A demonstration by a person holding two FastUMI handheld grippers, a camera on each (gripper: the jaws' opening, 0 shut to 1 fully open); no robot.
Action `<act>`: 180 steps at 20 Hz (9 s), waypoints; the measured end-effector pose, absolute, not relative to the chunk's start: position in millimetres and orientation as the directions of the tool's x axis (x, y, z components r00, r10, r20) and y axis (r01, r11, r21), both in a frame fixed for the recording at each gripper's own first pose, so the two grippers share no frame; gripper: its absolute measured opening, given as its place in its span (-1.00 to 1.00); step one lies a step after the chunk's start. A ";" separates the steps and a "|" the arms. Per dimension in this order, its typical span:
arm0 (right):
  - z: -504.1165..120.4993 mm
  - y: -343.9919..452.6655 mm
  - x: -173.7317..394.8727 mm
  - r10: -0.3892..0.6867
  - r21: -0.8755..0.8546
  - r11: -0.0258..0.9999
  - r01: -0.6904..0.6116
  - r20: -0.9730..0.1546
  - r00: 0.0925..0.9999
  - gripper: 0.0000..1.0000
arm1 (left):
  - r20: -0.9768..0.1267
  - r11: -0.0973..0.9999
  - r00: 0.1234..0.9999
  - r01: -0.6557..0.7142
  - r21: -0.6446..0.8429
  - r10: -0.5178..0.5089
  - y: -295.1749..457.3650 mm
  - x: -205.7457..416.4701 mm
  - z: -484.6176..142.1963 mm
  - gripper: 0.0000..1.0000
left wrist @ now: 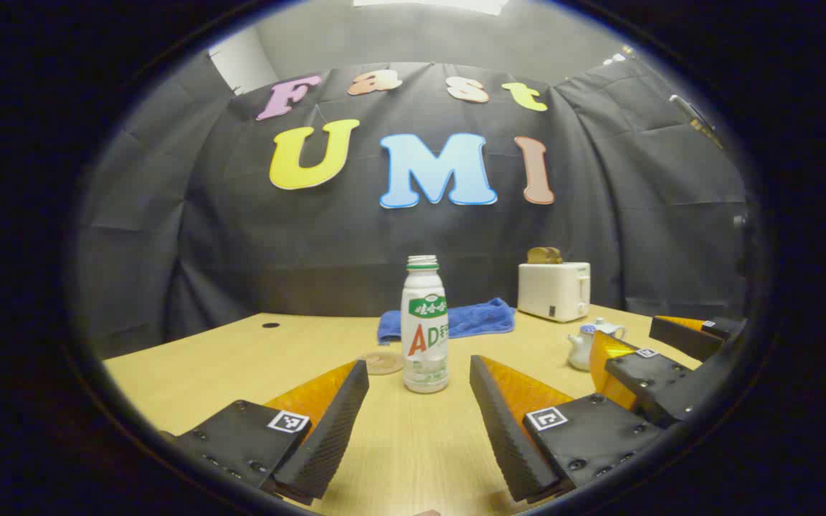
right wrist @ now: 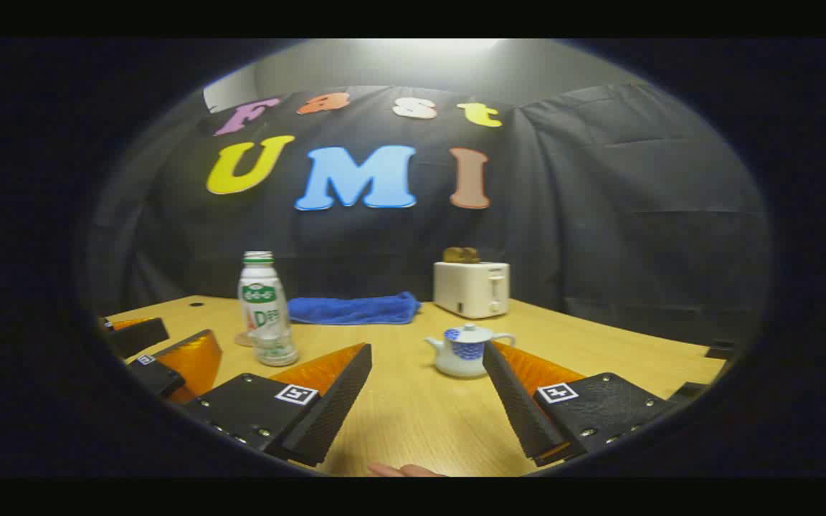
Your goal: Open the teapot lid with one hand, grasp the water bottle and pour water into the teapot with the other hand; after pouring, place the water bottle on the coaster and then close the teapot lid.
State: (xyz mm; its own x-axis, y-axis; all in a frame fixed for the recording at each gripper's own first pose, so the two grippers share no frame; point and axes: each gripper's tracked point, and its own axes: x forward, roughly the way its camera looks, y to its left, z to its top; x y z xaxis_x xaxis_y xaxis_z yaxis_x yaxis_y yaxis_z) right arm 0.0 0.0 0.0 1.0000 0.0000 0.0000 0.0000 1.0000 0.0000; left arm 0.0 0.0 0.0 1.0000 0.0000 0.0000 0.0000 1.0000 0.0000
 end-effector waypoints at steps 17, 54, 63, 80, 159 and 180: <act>-1.0 -14.8 4.0 0.102 -0.002 0.995 -0.102 -0.003 0.995 0.92 | 0.004 1.000 1.000 0.011 -0.001 -0.011 -4.8 1.6 1.3 0.79; -12.0 -88.5 126.6 -0.002 -0.042 0.999 -0.005 -0.162 0.987 -0.71 | 0.007 0.996 0.996 0.092 -0.003 -0.092 -2.1 55.8 26.9 0.99; 3.4 -86.4 121.2 0.021 -0.096 0.995 -0.030 -0.091 0.996 -1.00 | -0.035 0.993 0.993 0.111 -0.050 -0.113 -5.5 87.4 20.9 0.99; 18.9 -74.5 107.9 0.075 -0.104 0.992 -0.076 -0.020 0.997 -0.96 | -0.102 0.995 0.990 0.093 -0.043 -0.097 -24.2 152.4 0.6 0.99; -15.6 -158.4 -72.5 -0.027 0.092 0.995 0.035 -0.094 0.995 -0.96 | -0.200 -0.082 0.922 0.183 0.980 -0.332 -208.7 154.7 17.4 0.67; -20.7 -165.1 -72.4 -0.027 0.104 0.994 0.039 -0.112 0.993 -0.96 | -0.175 -0.199 0.920 0.109 0.974 -0.351 -218.4 157.0 26.6 0.66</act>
State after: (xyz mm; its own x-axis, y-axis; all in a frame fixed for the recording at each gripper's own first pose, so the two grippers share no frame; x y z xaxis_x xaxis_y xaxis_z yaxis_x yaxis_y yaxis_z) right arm -72.4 -165.1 -20.7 0.9933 -0.0272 -0.1120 0.0389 0.9938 0.1037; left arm 157.0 -218.4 26.6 0.9199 -0.3510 -0.1747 0.1091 -0.1987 0.9740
